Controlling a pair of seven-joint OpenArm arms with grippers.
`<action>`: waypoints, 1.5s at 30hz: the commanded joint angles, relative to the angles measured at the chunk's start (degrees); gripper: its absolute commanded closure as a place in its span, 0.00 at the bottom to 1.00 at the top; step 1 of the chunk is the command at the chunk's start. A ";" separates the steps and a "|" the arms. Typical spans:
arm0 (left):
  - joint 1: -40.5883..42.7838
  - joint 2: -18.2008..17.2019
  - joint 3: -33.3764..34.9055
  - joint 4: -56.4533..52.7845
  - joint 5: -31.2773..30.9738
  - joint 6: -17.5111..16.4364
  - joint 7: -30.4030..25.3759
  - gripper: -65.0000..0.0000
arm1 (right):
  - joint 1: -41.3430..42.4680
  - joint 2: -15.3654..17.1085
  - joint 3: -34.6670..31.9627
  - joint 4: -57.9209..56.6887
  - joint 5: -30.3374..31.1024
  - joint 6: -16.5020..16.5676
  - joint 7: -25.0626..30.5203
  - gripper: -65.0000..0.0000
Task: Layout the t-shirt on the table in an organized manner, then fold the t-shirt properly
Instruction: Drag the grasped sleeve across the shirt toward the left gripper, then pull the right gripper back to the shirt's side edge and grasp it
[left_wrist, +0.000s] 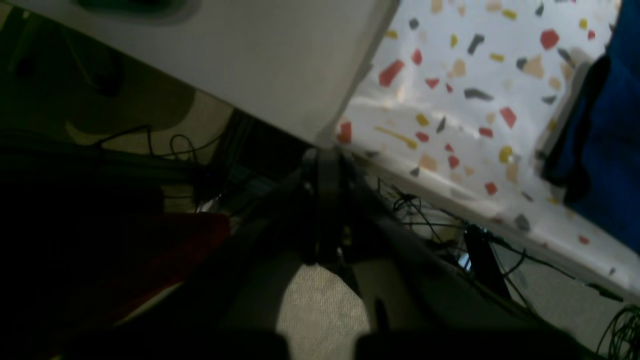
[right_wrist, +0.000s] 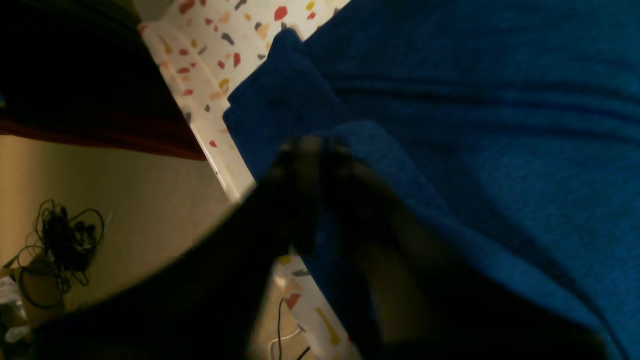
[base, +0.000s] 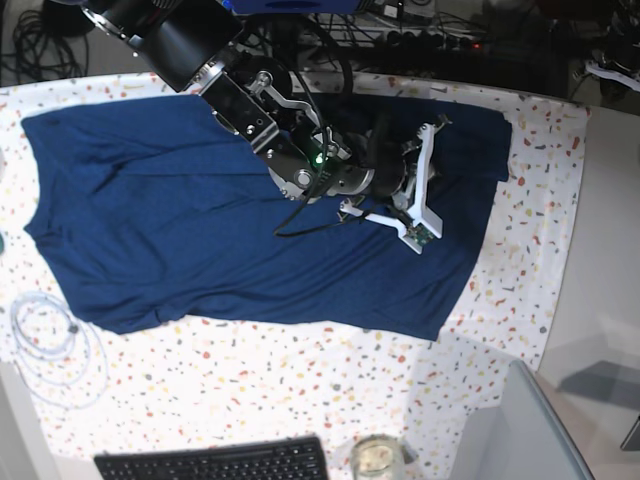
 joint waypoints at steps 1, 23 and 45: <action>0.45 -0.86 0.56 0.83 -0.50 0.16 -1.14 1.00 | 1.08 -0.74 0.06 2.81 0.82 0.21 1.28 0.73; -3.60 -1.21 10.05 1.18 0.03 0.16 -0.97 1.00 | 12.33 27.47 54.30 -19.17 0.47 0.56 3.48 0.87; -3.07 -1.30 12.51 2.94 0.03 0.16 -0.97 1.00 | 13.38 31.08 54.21 -39.30 0.38 0.65 17.63 0.32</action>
